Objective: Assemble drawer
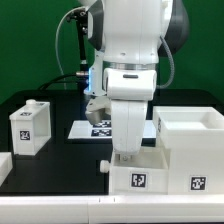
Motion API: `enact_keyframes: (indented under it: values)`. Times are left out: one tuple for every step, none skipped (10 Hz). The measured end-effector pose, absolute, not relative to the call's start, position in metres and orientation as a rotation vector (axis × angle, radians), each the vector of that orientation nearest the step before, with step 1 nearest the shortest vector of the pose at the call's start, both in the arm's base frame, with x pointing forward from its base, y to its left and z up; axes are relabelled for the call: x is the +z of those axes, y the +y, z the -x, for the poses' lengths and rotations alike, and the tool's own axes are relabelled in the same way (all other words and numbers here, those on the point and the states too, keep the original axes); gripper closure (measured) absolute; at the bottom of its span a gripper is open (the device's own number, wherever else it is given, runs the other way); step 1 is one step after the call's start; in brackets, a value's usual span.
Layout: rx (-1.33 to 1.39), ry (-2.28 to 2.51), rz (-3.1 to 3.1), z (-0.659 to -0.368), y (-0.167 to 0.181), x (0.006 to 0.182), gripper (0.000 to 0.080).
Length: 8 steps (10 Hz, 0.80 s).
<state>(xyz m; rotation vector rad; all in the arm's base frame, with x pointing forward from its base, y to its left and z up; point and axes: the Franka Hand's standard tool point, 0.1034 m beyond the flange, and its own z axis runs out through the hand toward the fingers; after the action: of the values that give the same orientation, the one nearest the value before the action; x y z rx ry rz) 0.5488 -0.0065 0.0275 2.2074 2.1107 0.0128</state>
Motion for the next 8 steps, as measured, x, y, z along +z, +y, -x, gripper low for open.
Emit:
enact_keyframes:
  values:
    - [0.007, 2.127, -2.192, -0.5482, -0.0076, 0.0262, 0.0761]
    - [0.004, 2.127, -2.194, -0.5477, -0.007, 0.0248, 0.0761]
    - [-0.01, 2.126, -2.201, -0.5486, -0.007, 0.0246, 0.0761]
    - [-0.031, 2.127, -2.207, -0.5536, -0.0066, 0.0248, 0.0761]
    - [-0.042, 2.118, -2.22, -0.5556, -0.0059, 0.0227, 0.0761]
    - [-0.062, 2.113, -2.233, -0.5555, -0.0048, 0.0232, 0.0761]
    - [-0.08, 2.112, -2.24, -0.5561, -0.0036, 0.0235, 0.0761]
    - [-0.067, 2.107, -2.244, -0.556, -0.0025, 0.023, 0.0761]
